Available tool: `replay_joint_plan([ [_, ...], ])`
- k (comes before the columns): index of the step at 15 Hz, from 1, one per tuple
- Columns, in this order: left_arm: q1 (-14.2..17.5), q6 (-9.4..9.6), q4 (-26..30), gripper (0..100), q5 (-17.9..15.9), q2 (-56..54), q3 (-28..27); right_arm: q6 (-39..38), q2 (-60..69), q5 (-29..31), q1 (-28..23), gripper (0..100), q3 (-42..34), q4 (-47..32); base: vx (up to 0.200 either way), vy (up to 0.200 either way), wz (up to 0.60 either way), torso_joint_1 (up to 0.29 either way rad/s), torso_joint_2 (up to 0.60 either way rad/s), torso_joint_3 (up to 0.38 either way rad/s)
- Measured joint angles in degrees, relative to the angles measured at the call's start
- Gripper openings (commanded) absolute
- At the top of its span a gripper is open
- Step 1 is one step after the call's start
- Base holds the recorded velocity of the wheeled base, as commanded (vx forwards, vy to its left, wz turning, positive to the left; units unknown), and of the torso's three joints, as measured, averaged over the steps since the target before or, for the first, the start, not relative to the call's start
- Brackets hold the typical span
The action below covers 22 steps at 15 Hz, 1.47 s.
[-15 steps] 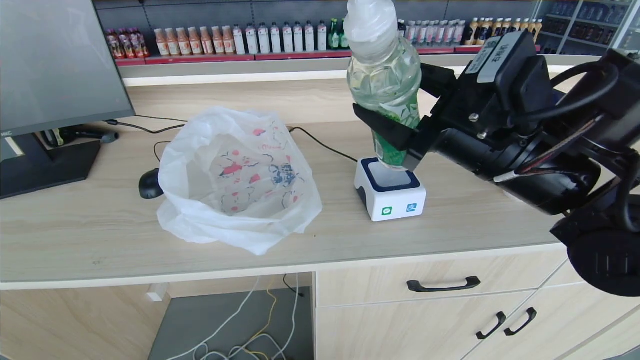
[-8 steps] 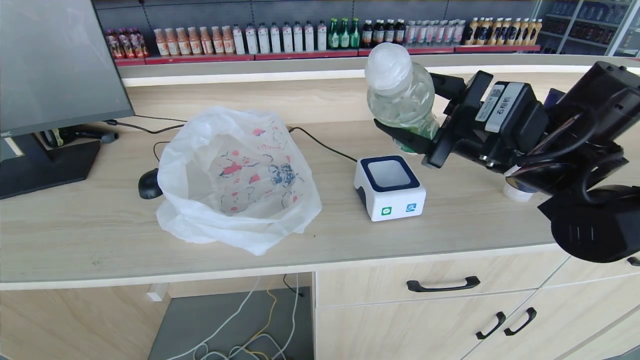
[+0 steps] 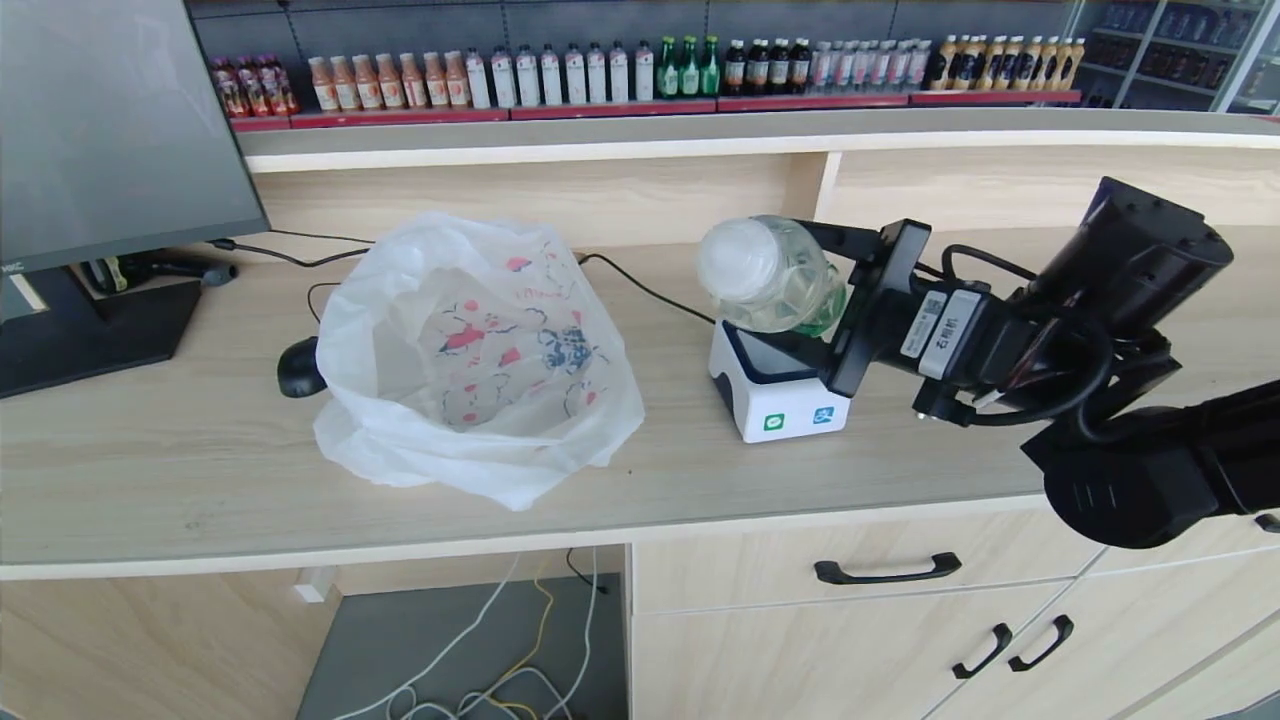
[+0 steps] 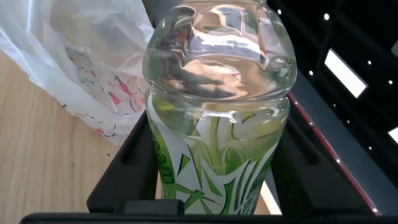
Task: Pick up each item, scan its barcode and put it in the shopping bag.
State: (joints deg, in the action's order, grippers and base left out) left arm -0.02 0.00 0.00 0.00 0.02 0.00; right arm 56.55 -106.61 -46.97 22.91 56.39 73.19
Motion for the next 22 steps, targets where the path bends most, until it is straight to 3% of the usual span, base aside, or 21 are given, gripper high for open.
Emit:
replay_joint_plan([
  [8, -0.02, 0.0, 0.0, 100, 0.0, 0.0, 0.0, 1.34, -0.76, -9.46, -4.14, 0, 1.02, 0.22, 0.0, 0.0, 0.0, 0.0, 0.0, 0.0],
  [22, 0.0, 0.0, 0.0, 100, 0.0, 0.0, 0.0, 3.15, -1.11, -9.57, -2.29, 0, -1.07, 0.02, 0.0, 0.0, 0.0, 0.0, 0.0, 0.0],
])
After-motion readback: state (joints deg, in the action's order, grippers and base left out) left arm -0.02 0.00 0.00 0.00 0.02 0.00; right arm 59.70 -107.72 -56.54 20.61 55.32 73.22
